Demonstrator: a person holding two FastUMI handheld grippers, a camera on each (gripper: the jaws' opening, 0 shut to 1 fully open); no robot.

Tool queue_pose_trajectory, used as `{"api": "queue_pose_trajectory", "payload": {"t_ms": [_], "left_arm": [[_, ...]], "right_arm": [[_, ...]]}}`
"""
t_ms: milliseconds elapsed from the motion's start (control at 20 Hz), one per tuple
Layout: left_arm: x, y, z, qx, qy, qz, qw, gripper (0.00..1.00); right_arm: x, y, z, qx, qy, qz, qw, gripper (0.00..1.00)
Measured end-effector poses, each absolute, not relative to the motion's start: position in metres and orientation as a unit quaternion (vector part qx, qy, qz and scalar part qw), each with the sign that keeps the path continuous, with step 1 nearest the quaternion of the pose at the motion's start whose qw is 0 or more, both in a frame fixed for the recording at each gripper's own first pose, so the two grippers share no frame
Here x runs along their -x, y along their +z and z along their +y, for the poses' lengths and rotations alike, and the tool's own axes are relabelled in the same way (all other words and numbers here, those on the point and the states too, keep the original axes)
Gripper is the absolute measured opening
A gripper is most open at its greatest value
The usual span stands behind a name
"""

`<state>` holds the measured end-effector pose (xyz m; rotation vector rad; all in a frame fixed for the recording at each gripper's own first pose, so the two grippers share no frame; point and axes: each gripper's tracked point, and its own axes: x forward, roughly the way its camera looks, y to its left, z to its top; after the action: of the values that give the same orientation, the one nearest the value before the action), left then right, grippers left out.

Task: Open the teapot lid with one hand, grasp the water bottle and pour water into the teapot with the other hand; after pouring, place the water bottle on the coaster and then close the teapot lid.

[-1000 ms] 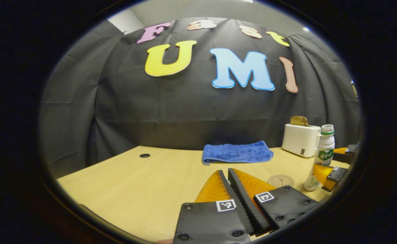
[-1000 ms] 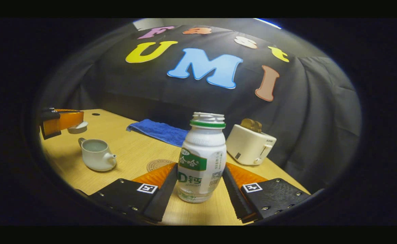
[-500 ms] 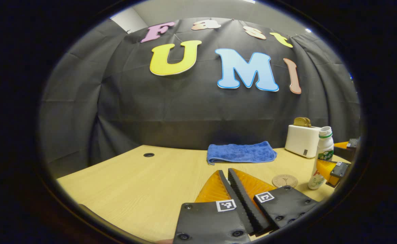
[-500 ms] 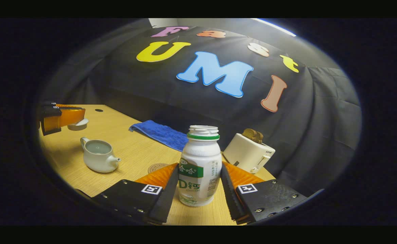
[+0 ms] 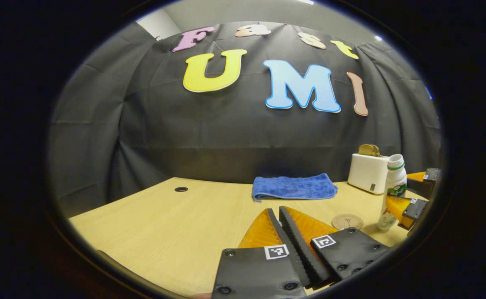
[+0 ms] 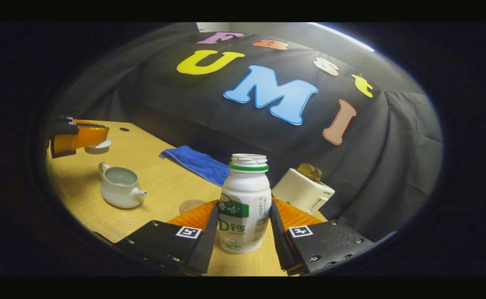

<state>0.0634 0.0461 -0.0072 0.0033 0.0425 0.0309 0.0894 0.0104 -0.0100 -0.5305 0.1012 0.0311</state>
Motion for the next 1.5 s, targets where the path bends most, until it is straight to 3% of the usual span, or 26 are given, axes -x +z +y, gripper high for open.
{"api": "queue_pose_trajectory", "payload": {"t_ms": [50, 550, 1500], "left_arm": [[-0.062, -0.007, 0.046, -0.001, 0.015, 0.021, 1.000, 0.08], [-0.061, -0.007, 0.065, 0.013, 0.023, 0.022, 0.999, 0.08], [-0.057, -0.011, 0.112, 0.014, 0.055, 0.023, 0.998, 0.08]], "right_arm": [[-0.090, -0.006, 0.011, 0.279, 0.014, 0.044, 0.959, 0.58], [-0.097, 0.017, 0.036, 0.448, 0.034, -0.018, 0.893, 0.62], [-0.109, 0.005, 0.080, 0.641, 0.107, -0.053, 0.759, 0.62]]}}
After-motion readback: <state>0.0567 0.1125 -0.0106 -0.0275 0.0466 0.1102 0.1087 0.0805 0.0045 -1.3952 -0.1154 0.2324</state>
